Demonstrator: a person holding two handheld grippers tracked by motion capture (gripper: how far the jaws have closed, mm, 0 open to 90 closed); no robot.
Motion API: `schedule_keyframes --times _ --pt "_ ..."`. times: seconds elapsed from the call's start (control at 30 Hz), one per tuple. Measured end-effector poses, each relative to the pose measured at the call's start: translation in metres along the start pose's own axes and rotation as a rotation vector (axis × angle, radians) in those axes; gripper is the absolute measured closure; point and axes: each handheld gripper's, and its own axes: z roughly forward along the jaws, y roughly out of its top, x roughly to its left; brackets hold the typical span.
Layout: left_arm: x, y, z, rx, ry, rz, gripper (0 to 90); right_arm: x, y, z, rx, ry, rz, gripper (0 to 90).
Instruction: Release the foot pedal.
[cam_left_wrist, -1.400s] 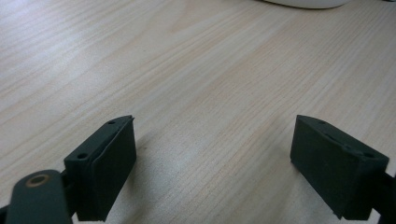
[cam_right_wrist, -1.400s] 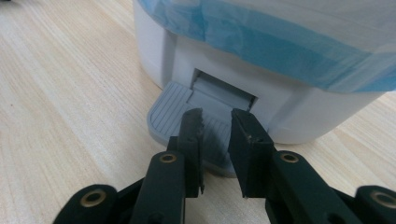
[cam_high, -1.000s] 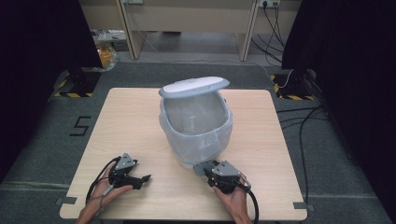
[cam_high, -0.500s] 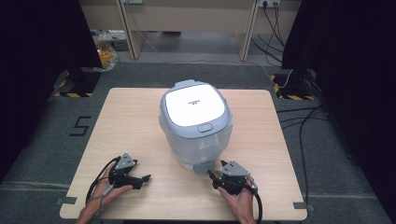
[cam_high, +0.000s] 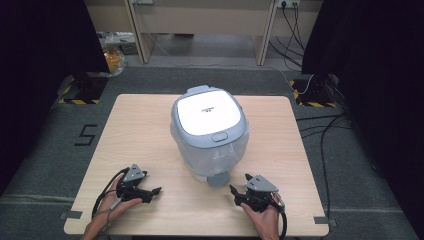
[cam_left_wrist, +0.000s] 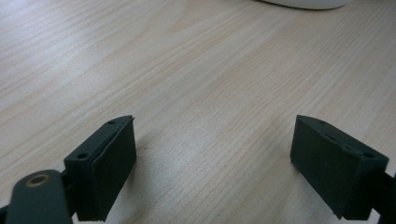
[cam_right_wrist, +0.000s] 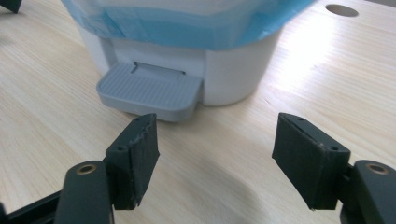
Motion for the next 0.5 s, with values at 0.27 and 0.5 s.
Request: schedule_keyframes --times 0.27,0.5 --pt "0.000 0.000 0.000 0.000 0.000 0.000 13.7 -0.006 -0.008 -0.009 0.005 -0.025 0.033 26.6" --pt "0.000 0.000 0.000 0.000 0.002 -0.001 13.6 -0.009 -0.013 -0.012 0.033 -0.036 0.039 26.5"
